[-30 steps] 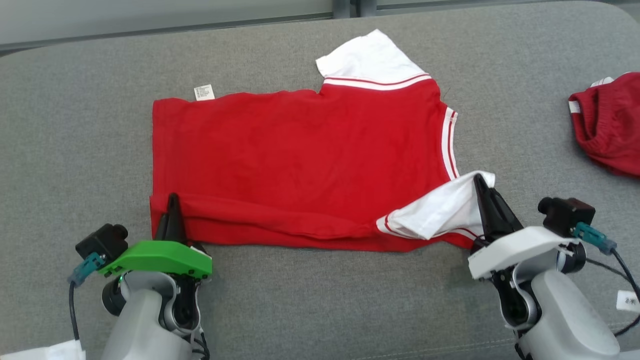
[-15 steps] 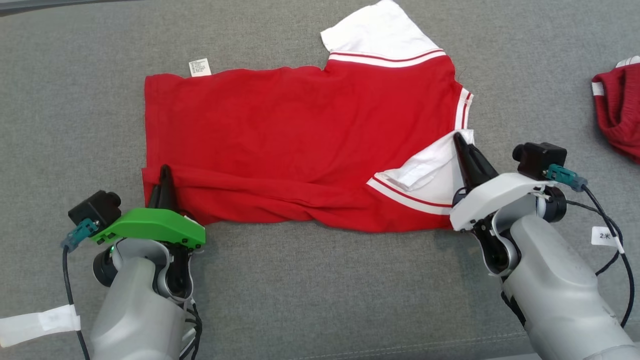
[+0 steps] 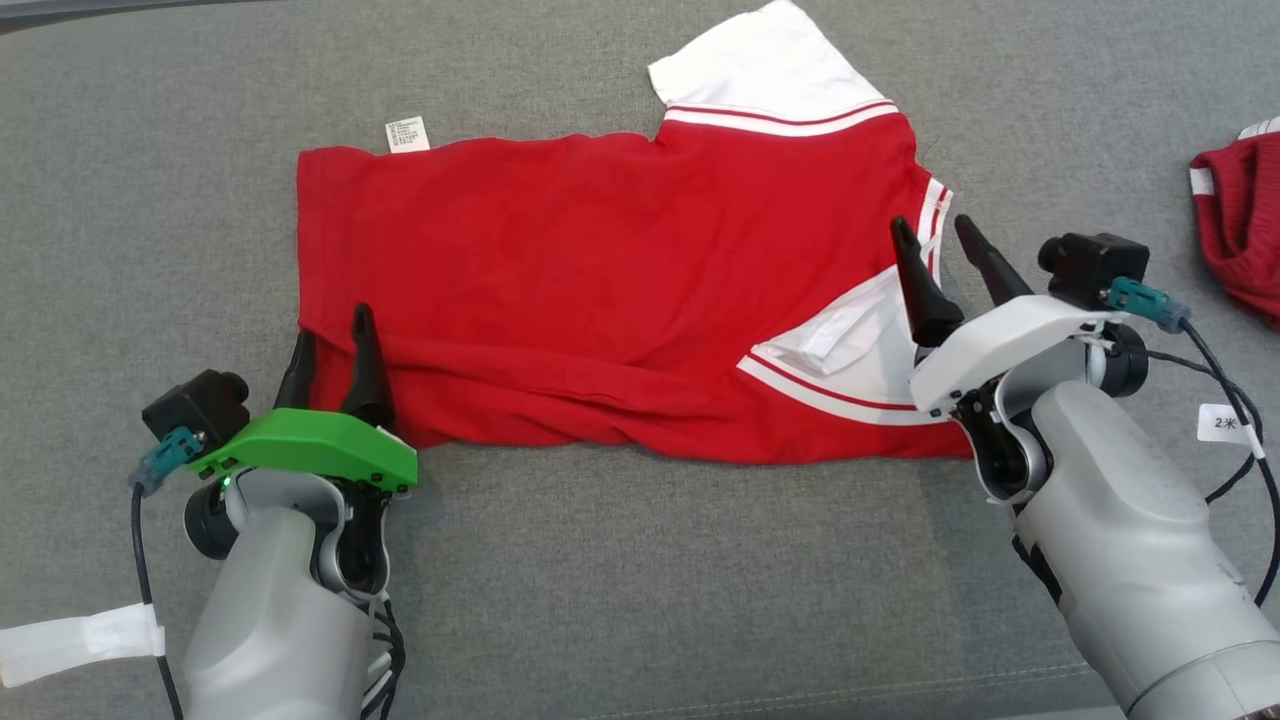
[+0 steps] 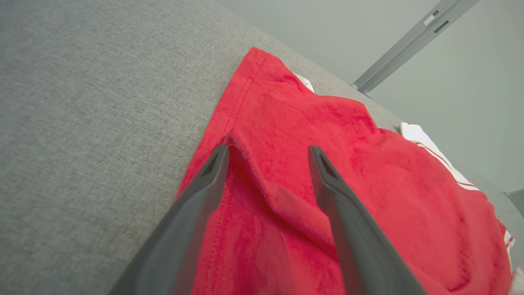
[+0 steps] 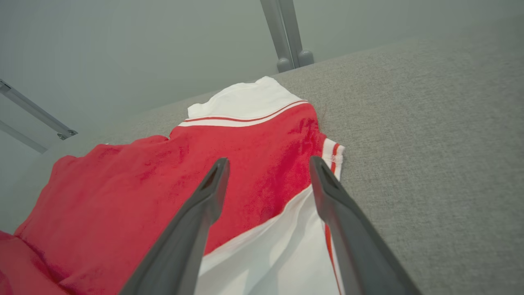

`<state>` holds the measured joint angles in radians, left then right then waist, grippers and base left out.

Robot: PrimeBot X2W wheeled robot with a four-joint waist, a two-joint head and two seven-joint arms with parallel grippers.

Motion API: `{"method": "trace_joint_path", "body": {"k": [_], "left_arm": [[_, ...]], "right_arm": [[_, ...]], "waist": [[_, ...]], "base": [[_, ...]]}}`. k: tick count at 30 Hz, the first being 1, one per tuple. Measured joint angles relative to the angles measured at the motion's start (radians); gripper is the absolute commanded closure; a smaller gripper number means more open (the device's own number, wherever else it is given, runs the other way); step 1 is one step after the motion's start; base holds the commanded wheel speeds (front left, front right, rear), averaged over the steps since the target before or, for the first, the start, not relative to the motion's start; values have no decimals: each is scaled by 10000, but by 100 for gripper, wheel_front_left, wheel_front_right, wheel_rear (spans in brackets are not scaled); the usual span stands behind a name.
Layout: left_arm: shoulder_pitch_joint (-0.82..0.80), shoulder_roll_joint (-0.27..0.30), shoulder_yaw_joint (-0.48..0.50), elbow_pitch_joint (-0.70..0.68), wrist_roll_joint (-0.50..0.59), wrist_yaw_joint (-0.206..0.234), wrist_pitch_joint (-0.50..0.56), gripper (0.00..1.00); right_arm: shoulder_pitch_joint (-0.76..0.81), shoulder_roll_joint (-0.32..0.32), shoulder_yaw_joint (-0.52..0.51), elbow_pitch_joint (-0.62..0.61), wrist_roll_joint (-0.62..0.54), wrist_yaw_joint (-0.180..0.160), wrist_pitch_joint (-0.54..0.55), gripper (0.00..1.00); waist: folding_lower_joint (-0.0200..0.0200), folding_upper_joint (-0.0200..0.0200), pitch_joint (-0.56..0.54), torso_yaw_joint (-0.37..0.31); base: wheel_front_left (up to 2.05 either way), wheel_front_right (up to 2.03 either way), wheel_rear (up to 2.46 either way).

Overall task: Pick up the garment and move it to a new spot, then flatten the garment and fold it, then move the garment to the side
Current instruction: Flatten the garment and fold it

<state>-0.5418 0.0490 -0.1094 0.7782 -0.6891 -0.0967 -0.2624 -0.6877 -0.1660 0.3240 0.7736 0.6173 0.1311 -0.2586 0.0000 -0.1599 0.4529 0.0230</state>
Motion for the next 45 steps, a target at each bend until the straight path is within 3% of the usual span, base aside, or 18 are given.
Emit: {"method": "trace_joint_path", "body": {"k": [9,23,31,44,45], "left_arm": [[643,6,88,-698,581,-13,-2,0],[2674,253,508,-1879,558,353,420,0],[2976,230,602,-1544,111,644,1122,0],[2087,174,853,-324,-579,520,1101,0],[1985,171,876,-198,-623,487,1085,6]], "right_arm": [[482,-77,-1066,-1457,-625,0,-15,0],[3264,123,-2499,-4316,-1833,-2,-17,0],[4304,435,-2704,-5106,-2004,-2,-25,0],[4575,596,-2621,-5379,-2002,-2,-25,0],[4574,593,-2602,-5379,-2002,-2,-25,0]], "waist": [[0,0,-211,-108],[-1,-2,-974,-201],[0,-3,-1101,-449],[0,-2,-889,-884],[0,-3,-873,-918]], "base": [[0,0,0],[0,0,0],[0,0,0],[0,0,0],[0,0,0]]}}
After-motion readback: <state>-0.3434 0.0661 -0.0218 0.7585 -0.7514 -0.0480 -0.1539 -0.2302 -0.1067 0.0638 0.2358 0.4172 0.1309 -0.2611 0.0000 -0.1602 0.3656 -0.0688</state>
